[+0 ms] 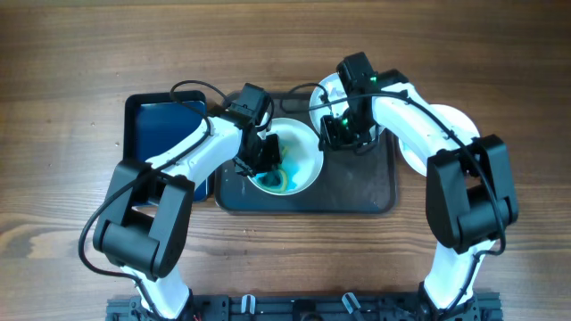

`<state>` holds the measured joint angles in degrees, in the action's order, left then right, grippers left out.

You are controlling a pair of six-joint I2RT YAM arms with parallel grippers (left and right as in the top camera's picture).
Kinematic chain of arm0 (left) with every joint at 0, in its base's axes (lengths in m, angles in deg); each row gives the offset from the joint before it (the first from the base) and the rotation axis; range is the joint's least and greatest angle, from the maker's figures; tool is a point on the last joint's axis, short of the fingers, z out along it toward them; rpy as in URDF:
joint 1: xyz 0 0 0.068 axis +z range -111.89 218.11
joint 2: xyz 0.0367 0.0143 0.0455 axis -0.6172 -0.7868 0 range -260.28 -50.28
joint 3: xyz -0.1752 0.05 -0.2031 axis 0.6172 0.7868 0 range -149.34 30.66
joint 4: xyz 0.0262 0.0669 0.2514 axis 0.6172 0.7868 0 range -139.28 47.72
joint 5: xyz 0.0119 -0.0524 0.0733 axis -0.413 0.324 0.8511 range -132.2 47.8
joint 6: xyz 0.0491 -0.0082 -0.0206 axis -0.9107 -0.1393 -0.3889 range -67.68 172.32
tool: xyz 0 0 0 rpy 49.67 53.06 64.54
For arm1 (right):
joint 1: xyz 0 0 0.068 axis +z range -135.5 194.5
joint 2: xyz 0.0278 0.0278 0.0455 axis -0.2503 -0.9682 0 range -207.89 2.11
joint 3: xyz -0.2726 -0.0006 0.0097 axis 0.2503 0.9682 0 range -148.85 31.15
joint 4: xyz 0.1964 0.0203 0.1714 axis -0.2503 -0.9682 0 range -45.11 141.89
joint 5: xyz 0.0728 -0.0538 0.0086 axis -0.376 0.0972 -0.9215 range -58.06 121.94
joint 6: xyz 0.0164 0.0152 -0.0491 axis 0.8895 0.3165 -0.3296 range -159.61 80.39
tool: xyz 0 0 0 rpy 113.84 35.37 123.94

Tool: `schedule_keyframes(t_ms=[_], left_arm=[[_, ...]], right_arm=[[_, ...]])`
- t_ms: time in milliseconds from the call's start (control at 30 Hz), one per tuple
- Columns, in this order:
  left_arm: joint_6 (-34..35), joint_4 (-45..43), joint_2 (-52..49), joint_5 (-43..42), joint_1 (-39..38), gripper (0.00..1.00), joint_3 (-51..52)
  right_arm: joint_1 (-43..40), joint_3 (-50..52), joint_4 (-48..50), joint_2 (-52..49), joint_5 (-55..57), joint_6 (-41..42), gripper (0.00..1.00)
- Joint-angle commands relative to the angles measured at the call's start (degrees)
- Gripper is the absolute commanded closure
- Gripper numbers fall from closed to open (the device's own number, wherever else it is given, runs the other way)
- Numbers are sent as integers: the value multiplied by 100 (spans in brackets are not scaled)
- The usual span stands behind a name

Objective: Clean dirty plates on tray and stack at the side
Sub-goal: 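Scrub the held plate with the sponge in the left gripper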

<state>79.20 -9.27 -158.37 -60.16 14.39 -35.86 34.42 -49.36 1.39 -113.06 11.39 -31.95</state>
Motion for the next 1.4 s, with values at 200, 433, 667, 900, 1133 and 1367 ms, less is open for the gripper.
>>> schedule_keyframes(t_ms=[200, 433, 667, 900, 1133, 1367], left_arm=[[57, -17, -144, -2, 0, 96, 129], [61, -17, -144, -4, 0, 96, 129], [61, -87, -144, -2, 0, 96, 129], [55, -369, -144, 765, 11, 96, 129], [503, -326, -142, 2481, 20, 96, 127], [-1574, -555, -142, -793, 24, 96, 127]], right_arm=[[221, 802, 1016, 26, -227, 522, 71], [439, 850, 1255, 26, -166, 1375, 96], [575, 811, 1641, 26, -555, 3136, 96], [782, 817, 1858, 26, -269, 3327, 96], [782, 826, 1856, 26, -273, 3324, 96], [782, 826, 1856, 26, -278, 3300, 96]])
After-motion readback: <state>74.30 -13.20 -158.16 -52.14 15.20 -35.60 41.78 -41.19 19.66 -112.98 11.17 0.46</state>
